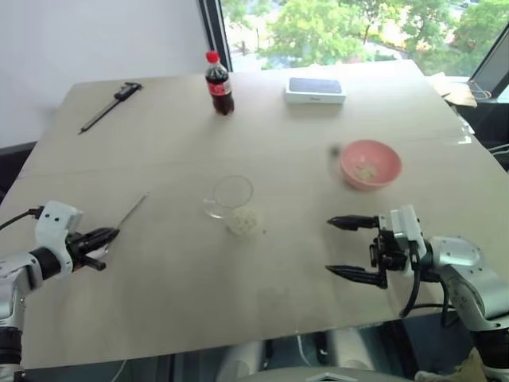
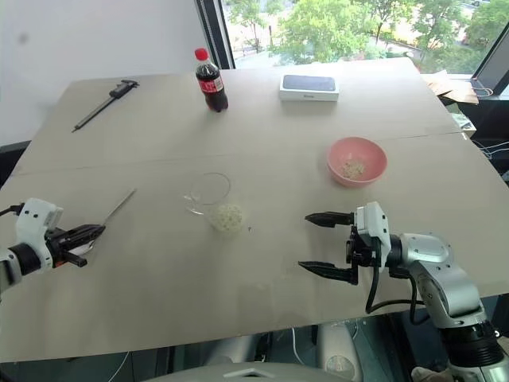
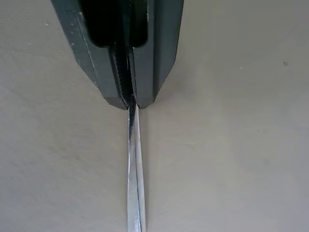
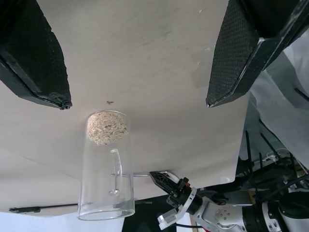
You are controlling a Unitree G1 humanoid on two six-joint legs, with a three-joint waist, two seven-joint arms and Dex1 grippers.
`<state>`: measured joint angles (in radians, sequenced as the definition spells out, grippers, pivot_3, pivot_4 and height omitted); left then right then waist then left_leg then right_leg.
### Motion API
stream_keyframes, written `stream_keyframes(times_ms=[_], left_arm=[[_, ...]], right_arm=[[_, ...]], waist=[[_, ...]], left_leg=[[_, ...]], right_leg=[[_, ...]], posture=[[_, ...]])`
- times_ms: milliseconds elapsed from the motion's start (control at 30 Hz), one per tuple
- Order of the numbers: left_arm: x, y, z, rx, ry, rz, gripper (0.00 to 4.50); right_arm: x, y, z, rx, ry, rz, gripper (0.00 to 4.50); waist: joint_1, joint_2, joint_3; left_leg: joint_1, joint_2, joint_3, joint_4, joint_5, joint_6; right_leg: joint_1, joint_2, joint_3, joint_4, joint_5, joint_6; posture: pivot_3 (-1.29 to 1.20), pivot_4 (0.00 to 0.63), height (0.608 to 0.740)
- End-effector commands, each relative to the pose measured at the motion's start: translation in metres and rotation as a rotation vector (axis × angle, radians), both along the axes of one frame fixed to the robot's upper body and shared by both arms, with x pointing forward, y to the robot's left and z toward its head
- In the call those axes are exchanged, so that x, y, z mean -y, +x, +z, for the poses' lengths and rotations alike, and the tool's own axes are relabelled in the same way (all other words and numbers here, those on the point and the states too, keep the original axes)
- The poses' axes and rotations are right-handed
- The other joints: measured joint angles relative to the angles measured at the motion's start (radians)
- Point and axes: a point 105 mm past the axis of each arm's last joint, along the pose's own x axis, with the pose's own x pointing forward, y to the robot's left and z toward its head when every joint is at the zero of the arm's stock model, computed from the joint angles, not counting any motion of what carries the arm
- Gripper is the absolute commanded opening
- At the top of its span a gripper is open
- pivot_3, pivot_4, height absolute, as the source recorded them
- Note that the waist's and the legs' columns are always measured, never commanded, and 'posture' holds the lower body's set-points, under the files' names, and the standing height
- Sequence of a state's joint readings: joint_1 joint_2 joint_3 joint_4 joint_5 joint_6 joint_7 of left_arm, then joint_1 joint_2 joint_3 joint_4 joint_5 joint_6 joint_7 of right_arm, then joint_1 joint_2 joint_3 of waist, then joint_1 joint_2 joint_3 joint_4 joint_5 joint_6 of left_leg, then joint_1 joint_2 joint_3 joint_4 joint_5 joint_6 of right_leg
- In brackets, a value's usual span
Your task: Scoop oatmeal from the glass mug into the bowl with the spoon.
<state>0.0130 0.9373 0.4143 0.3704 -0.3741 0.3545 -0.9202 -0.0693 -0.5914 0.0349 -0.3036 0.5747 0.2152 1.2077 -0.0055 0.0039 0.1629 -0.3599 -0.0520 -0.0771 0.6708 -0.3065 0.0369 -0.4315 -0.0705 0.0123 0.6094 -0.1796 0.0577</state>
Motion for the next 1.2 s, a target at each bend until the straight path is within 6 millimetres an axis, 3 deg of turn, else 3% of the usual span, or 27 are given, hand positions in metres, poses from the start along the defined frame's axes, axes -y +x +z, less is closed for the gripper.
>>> stream_keyframes(times_ms=[33,200,333,533,700,833,1033,1200], left_arm=[[0.010,-0.003,-0.008,0.038,-0.032,0.014,0.03],[0.021,0.008,0.026,0.247,-0.001,0.033,0.03],[0.035,0.017,0.072,0.462,0.083,0.046,0.03],[0.074,0.027,0.121,0.651,0.129,-0.006,0.03],[0.122,0.036,0.169,0.804,0.137,-0.113,0.03],[0.163,0.043,0.203,0.923,0.166,-0.222,0.03],[0.229,0.045,0.212,0.964,0.210,-0.475,0.03],[0.254,0.045,0.201,0.939,0.256,-0.606,0.03]], right_arm=[[0.001,0.005,0.006,0.031,0.000,-0.015,4.50],[0.004,0.016,0.011,0.027,0.022,-0.049,4.50],[0.008,0.030,0.019,0.022,0.041,-0.081,4.50],[0.014,0.051,0.044,0.027,0.103,-0.131,4.50],[0.021,0.083,0.084,0.049,0.184,-0.244,4.50],[0.005,0.105,0.137,-0.031,0.351,-0.343,4.50],[-0.042,0.116,0.170,-0.169,0.349,-0.362,4.50],[-0.068,0.118,0.187,-0.236,0.383,-0.308,4.50]], waist=[[-0.001,0.001,0.000],[0.006,-0.001,0.000],[0.009,-0.009,0.003],[0.014,-0.011,0.004],[0.016,-0.011,0.004],[0.015,-0.011,0.004],[0.000,-0.011,0.003],[-0.013,-0.011,0.004]], left_leg=[[0.000,0.000,0.000,0.000,0.000,0.000],[-0.001,0.000,0.000,0.000,0.000,0.000],[-0.002,0.001,-0.001,0.001,0.000,-0.001],[-0.003,0.001,-0.001,0.000,0.000,-0.001],[-0.004,0.000,-0.001,0.001,0.001,-0.001],[-0.004,0.001,-0.001,0.000,0.001,-0.002],[-0.018,0.000,0.002,0.002,0.004,-0.005],[-0.022,-0.001,0.003,0.004,0.004,-0.005]], right_leg=[[0.000,0.000,0.000,0.000,0.000,0.000],[0.000,-0.002,0.000,0.000,0.000,0.000],[-0.001,-0.001,0.000,0.000,0.001,-0.001],[-0.002,-0.001,0.000,-0.001,0.002,-0.002],[-0.002,0.000,0.000,-0.001,0.002,-0.002],[-0.004,0.000,0.000,0.001,0.002,-0.002],[-0.020,0.001,0.002,0.008,0.003,-0.004],[-0.025,0.004,0.004,0.014,0.003,-0.004]], posture=[[0.00,0.150,0.740],[0.00,0.150,0.740],[0.00,0.150,0.740],[0.00,0.150,0.740],[0.00,0.150,0.740],[0.00,0.150,0.740],[0.00,0.150,0.740],[0.00,0.150,0.740]])
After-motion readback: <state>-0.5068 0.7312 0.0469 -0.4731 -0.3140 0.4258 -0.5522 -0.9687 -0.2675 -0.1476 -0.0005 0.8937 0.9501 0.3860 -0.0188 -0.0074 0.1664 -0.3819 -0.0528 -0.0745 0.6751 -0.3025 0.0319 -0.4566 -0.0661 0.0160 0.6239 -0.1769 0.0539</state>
